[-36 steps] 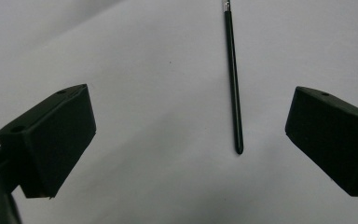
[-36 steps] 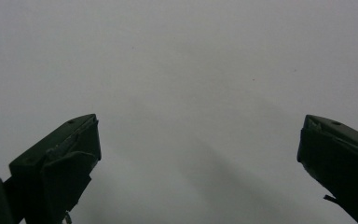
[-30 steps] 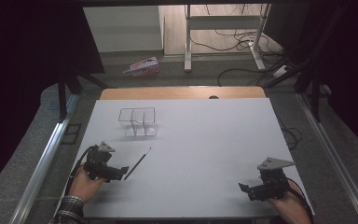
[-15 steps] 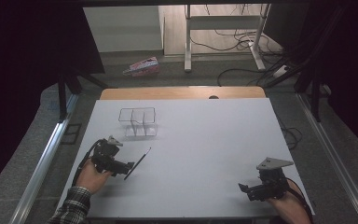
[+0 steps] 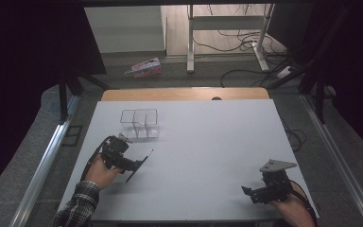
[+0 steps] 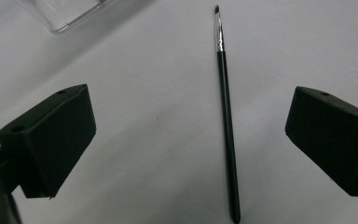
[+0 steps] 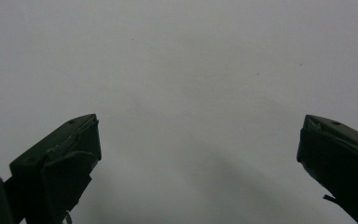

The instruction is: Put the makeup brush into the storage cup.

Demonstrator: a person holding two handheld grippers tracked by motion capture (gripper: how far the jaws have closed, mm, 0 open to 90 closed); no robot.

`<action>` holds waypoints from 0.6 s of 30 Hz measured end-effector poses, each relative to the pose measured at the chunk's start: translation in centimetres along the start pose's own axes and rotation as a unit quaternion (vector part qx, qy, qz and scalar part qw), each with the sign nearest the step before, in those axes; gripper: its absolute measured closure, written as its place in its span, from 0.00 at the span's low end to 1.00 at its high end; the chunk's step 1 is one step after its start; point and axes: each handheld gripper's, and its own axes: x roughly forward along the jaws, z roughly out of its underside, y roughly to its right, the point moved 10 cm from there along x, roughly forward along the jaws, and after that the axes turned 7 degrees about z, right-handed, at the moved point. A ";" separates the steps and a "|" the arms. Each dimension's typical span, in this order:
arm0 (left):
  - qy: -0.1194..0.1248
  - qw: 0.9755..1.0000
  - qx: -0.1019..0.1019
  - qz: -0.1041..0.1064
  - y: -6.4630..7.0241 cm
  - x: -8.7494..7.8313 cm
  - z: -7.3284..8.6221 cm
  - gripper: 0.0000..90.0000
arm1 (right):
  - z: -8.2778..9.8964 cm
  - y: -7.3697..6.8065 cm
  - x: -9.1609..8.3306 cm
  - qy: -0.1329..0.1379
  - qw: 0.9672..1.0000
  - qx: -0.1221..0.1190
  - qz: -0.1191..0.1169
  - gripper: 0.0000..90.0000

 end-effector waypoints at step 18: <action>-0.026 1.000 0.013 0.006 1.0 1.5 -2.4 0.02 | 0.1 -0.1 0.2 -0.008 1.000 -0.001 -0.004 0.00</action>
